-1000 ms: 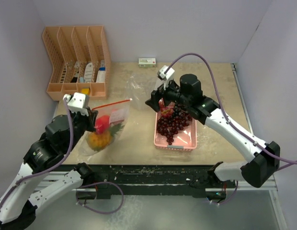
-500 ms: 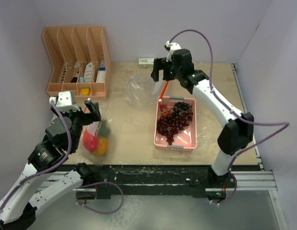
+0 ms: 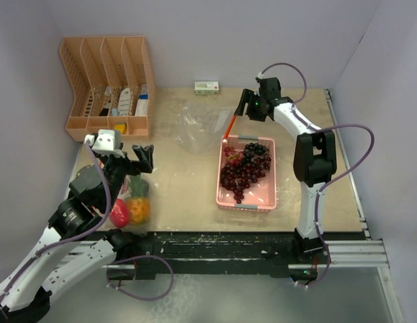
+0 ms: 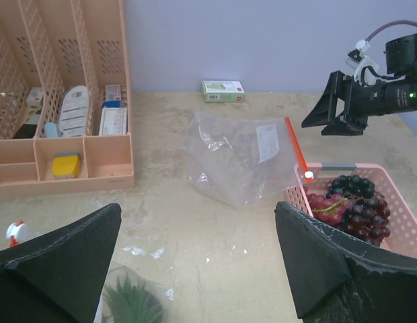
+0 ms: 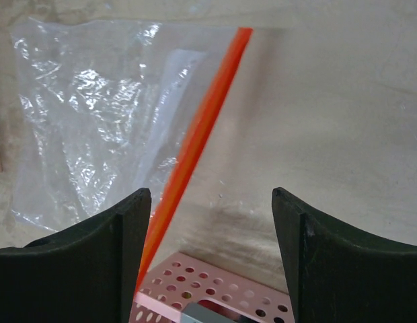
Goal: Place the food in the zip-top bag and seal the zipper
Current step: Pick up the zipper food storage bag at the center of the board, then open the zipper of the food storage bag at the center of the board.
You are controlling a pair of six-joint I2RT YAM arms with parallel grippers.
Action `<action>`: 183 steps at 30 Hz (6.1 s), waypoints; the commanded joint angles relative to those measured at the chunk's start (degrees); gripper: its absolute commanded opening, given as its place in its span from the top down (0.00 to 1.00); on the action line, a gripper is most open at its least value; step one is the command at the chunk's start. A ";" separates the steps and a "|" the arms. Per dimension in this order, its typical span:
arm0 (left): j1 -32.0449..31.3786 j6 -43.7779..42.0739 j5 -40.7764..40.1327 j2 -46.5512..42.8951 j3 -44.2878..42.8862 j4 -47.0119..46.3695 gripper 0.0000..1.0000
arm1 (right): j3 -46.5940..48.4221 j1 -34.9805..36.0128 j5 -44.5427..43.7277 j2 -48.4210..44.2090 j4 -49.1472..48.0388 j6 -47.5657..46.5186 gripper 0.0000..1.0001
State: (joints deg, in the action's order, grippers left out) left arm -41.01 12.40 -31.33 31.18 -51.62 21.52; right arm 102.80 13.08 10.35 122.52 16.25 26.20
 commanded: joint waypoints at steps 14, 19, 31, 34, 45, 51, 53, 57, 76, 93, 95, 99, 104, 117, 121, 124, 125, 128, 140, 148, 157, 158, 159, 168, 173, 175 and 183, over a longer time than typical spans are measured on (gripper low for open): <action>0.09 -3.16 3.14 6.30 -1.63 -3.60 0.01 | -2.35 -0.88 0.34 1.40 -6.51 4.92 0.37; 0.08 -3.22 3.17 6.59 -1.25 -3.89 0.01 | -3.38 -0.91 -0.48 1.50 -7.24 4.60 0.38; 0.07 -3.44 1.68 6.16 -1.28 -3.40 0.01 | 2.42 -0.78 -0.45 7.94 -6.95 4.23 0.39; 0.11 -3.45 1.32 6.03 -1.18 -3.35 0.01 | 2.50 -0.78 0.69 8.24 -8.11 4.25 0.39; 0.06 -3.86 1.34 6.77 -0.98 -3.54 0.01 | -4.25 -0.54 20.41 8.99 -25.27 16.52 0.36; 0.06 -3.68 1.11 6.23 -0.99 -2.82 0.01 | -4.16 0.06 22.38 9.73 -28.41 18.60 0.36; 0.07 -3.50 0.87 6.08 -0.94 -2.44 0.01 | -4.89 0.10 23.13 9.27 -29.38 19.07 0.36; 0.11 -3.18 0.76 5.97 -0.63 -2.32 0.01 | -5.99 0.30 24.25 9.31 -31.12 20.16 0.37; 0.11 -2.67 2.22 3.68 0.26 -2.43 0.01 | 20.60 12.26 -9.92 18.70 3.47 0.32 0.36; 0.09 -2.37 5.14 -0.40 1.48 -1.33 0.01 | 22.77 15.57 -17.91 24.73 6.65 -0.40 0.76; 0.21 -2.64 5.19 -0.18 1.41 -1.36 0.01 | 21.25 15.55 -15.89 23.96 4.62 -0.25 0.94; 0.16 -3.53 5.27 0.77 1.09 -1.02 0.01 | 16.63 15.57 -11.91 18.91 -0.20 -0.27 1.00; 0.14 -3.54 5.38 4.09 0.17 0.21 0.01 | 5.93 15.57 -6.20 7.05 -8.95 -0.40 1.00; 0.17 -3.15 20.55 24.09 3.81 -16.81 0.12 | -13.26 16.05 5.25 -12.47 -18.97 5.12 1.00; 0.17 -0.59 22.74 28.22 3.79 -22.60 0.14 | -15.02 16.95 6.89 -15.27 -20.00 6.50 1.00; 0.20 0.92 23.05 30.00 3.91 -26.11 0.15 | -16.61 17.72 6.97 -17.25 -20.83 7.69 1.00; 0.21 1.40 22.72 30.64 3.96 -26.72 0.15 | -17.13 18.03 6.92 -17.90 -21.13 8.00 1.00; 0.15 3.03 21.14 32.00 5.04 -29.26 0.14 | -17.63 19.07 6.67 -18.92 -21.06 8.60 1.00; 0.15 6.25 17.78 35.54 8.49 -36.81 0.17 | -17.45 22.06 5.72 -21.12 -19.98 9.89 1.00; 0.19 8.60 11.92 37.71 9.95 -38.74 0.23 | -18.17 23.24 5.13 -22.43 -19.88 9.91 1.00; 0.22 10.02 10.33 39.96 10.53 -42.56 0.30 | -17.98 24.17 5.38 -22.34 -19.35 9.73 1.00; 0.18 10.25 10.03 40.15 10.67 -42.93 0.32 | -17.99 24.34 5.38 -22.39 -19.33 9.80 1.00; 0.22 10.37 9.86 40.34 10.85 -43.53 0.34 | -18.06 24.34 5.38 -22.48 -19.25 9.76 1.00; 0.22 10.28 8.51 40.11 13.74 -48.27 0.55 | -18.20 24.45 5.59 -23.92 -18.58 9.57 1.00; 0.16 10.10 8.20 39.94 14.40 -48.55 0.58 | -18.66 24.64 5.56 -24.66 -18.62 9.53 1.00; 0.20 10.11 8.29 39.57 14.83 -48.89 0.59 | -18.78 24.65 5.62 -24.93 -18.62 9.49 1.00; 0.16 8.95 7.08 38.40 16.00 -49.29 1.00 | -19.71 24.80 6.04 -26.25 -18.62 9.57 1.00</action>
State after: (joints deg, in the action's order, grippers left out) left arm -40.99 21.78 -22.76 71.35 -36.21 -24.75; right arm 83.85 37.58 16.01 99.20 -1.56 35.59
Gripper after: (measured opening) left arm 0.036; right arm 0.004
